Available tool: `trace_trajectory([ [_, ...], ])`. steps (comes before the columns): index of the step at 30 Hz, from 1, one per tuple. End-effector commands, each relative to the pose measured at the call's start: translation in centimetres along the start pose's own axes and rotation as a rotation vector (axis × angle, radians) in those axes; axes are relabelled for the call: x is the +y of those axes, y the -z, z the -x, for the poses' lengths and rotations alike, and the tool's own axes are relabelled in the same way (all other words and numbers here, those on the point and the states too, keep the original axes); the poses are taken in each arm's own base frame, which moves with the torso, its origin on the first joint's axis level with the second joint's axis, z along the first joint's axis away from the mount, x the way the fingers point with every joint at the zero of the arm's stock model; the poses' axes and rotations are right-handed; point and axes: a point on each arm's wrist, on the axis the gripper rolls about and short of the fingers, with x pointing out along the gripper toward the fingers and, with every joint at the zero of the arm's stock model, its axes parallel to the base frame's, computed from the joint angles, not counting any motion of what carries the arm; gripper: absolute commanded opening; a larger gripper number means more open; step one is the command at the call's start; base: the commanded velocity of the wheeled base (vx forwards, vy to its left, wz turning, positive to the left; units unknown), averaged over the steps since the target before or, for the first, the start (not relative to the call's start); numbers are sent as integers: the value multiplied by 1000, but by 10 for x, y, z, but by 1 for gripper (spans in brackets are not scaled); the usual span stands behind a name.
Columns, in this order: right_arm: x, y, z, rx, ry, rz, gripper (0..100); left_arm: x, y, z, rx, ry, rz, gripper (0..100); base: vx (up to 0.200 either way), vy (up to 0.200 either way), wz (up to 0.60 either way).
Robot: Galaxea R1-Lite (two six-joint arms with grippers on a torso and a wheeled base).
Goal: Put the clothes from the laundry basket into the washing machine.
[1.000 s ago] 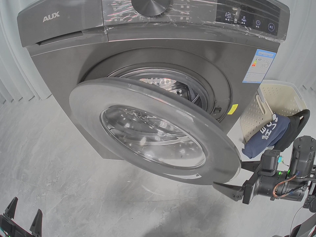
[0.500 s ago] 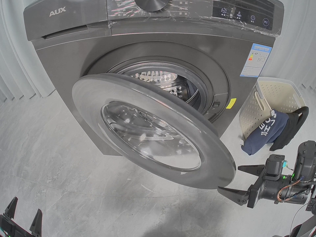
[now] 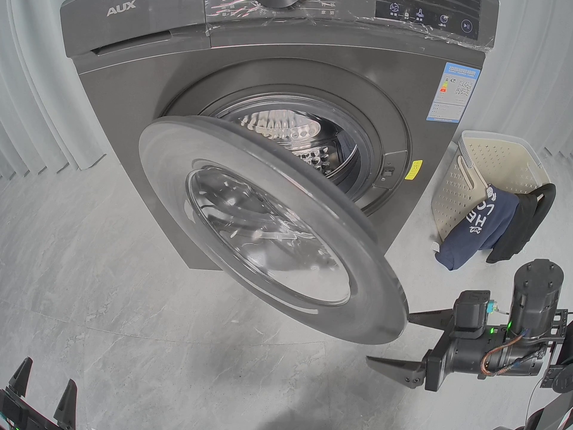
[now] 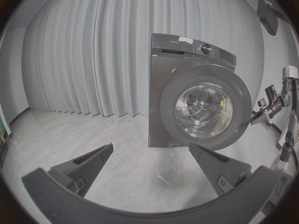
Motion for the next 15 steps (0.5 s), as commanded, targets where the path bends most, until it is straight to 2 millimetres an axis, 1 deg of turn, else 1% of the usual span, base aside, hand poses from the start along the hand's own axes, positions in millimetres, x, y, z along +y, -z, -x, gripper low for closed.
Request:
trace_trajectory([
  [1,-2,14,12,30,9,2,100,0,4,0,3,0,0,100,0,0,0],
  [2,-3,24,24,47,13,4,100,0,4,0,3,0,0,100,0,0,0],
  [4,-5,36,32,79,22,2,100,0,4,0,3,0,0,100,0,0,0],
  [5,-7,44,36,104,31,-1,100,0,4,0,3,0,0,100,0,0,0],
  [6,-7,44,36,104,31,-1,100,0,4,0,3,0,0,100,0,0,0],
  [7,-11,56,41,146,55,-7,100,0,4,0,3,0,0,100,0,0,0],
  [8,-11,56,41,146,55,-7,100,0,4,0,3,0,0,100,0,0,0],
  [9,-16,62,44,165,87,1,100,0,4,0,3,0,0,100,0,0,0],
  [10,-16,62,44,165,87,1,100,0,4,0,3,0,0,100,0,0,0],
  [11,-27,59,42,151,154,-17,100,0,4,0,3,0,0,100,0,0,0],
  [12,-30,55,40,141,168,-23,100,0,4,0,3,0,0,100,0,0,0],
  [14,-38,41,30,104,203,-39,100,0,4,0,3,0,0,100,0,0,0],
  [15,-42,30,23,74,220,-43,100,0,4,0,3,0,0,100,0,0,0],
])
